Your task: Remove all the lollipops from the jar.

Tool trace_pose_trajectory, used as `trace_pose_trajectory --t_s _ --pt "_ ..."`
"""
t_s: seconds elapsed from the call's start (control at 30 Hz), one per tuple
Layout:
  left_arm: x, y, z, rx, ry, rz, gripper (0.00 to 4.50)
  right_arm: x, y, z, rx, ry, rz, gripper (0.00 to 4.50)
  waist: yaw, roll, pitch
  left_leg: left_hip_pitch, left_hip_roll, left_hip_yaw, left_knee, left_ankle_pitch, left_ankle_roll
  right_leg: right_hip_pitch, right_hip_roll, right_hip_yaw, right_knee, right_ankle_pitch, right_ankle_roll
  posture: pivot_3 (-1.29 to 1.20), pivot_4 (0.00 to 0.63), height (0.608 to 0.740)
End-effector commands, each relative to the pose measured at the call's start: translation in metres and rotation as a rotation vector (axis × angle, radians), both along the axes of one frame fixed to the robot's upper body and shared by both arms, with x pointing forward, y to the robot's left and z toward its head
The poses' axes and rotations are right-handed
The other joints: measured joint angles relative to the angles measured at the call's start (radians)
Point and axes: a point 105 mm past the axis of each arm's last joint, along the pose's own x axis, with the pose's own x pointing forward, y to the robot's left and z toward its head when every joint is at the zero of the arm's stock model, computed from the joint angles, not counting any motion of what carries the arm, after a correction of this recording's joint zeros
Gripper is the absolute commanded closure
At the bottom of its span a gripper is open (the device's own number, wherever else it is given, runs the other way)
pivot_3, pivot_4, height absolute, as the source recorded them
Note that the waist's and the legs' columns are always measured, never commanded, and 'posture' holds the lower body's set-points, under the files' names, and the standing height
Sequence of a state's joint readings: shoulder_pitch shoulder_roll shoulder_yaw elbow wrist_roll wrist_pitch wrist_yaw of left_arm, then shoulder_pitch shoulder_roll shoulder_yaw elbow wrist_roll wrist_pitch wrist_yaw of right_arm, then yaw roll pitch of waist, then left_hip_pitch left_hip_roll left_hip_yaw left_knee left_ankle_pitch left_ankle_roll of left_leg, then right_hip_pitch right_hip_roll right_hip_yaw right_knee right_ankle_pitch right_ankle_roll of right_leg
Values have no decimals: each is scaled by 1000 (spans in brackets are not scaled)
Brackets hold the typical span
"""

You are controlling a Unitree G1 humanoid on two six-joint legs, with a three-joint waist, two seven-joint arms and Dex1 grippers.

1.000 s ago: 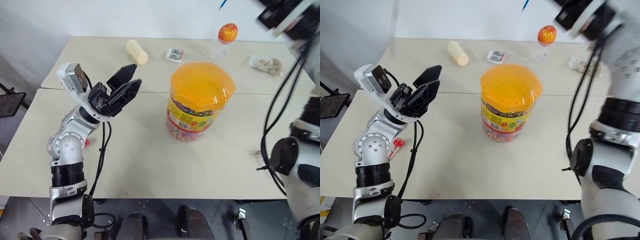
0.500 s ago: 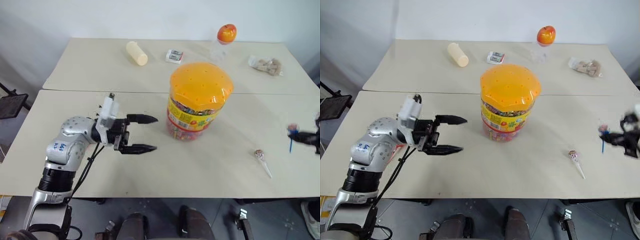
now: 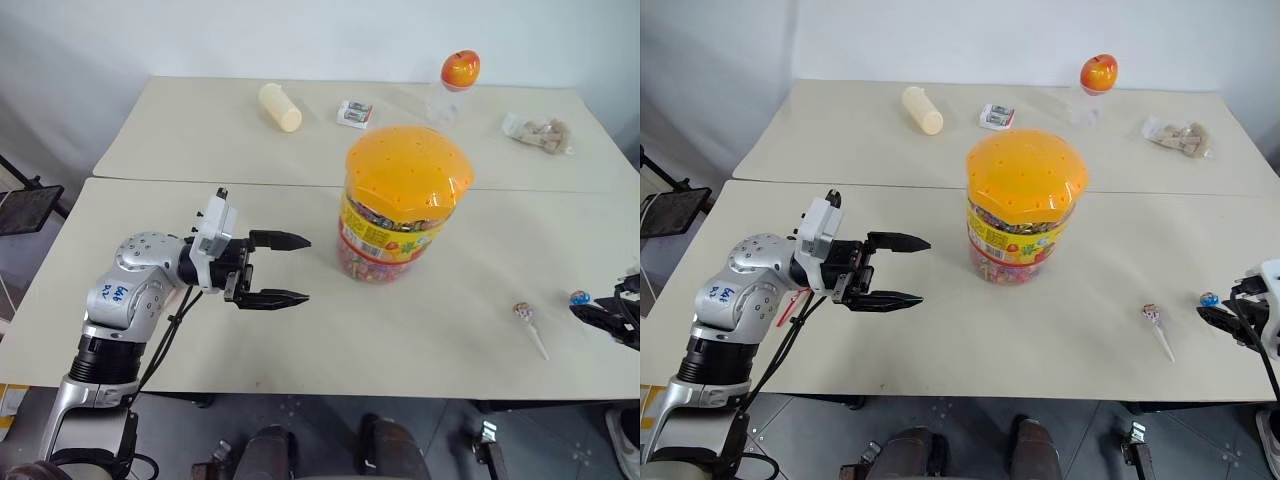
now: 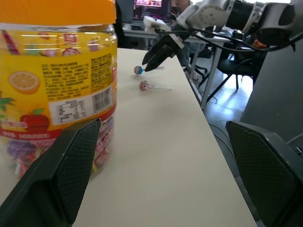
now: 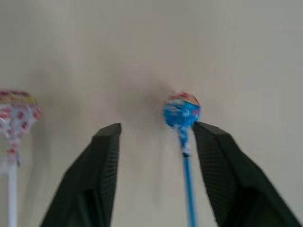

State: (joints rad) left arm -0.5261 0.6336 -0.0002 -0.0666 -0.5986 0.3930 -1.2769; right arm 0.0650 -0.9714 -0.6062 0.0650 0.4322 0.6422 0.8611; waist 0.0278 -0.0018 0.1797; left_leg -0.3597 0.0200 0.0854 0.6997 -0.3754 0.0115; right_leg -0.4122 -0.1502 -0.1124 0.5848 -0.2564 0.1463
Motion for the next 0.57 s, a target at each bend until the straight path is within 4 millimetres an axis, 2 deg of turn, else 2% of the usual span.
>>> trace_pose_trajectory --t_s 0.03,0.1,0.17,0.27,0.33,0.4,0.47,0.57 --pt "3 15 3 31 -100 85 0 -10 32 71 82 -369 253 709 -2 0 0 1 0 1 -1 0 0 0 0 0 0 0 0 0 150 740" --pt "7 27 -1 56 -148 160 0 -13 49 90 158 -453 316 39 -8 0 0 2 0 1 -1 0 0 0 0 1 0 0 0 0 150 740" --pt "11 40 -9 75 -133 248 0 -13 81 86 144 -414 441 39 -12 0 0 3 1 3 -1 0 0 1 0 3 0 0 0 0 150 740" --pt "13 56 -15 43 -112 382 0 -15 139 73 77 -396 694 39 -12 0 0 6 3 3 -1 -1 -1 2 2 3 2 0 0 0 150 740" --pt "9 61 -18 24 -115 432 0 -16 166 67 59 -435 798 39 -13 0 0 6 4 3 -1 -2 -1 1 2 3 3 0 0 0 150 740" --pt "6 63 -21 26 -119 457 0 -17 180 63 63 -459 845 39 -11 0 0 6 4 3 -1 -3 -2 1 2 3 3 0 0 0 150 740" --pt "0 65 -32 59 -116 492 0 -24 199 43 12 -440 969 39 -1 0 0 5 3 3 0 -3 -2 0 2 3 4 0 0 0 150 740" --pt "-5 67 -44 72 -115 534 0 -20 209 27 -7 -451 1005 39 0 0 0 5 3 3 0 -4 -1 1 2 2 3 0 0 0 150 740"
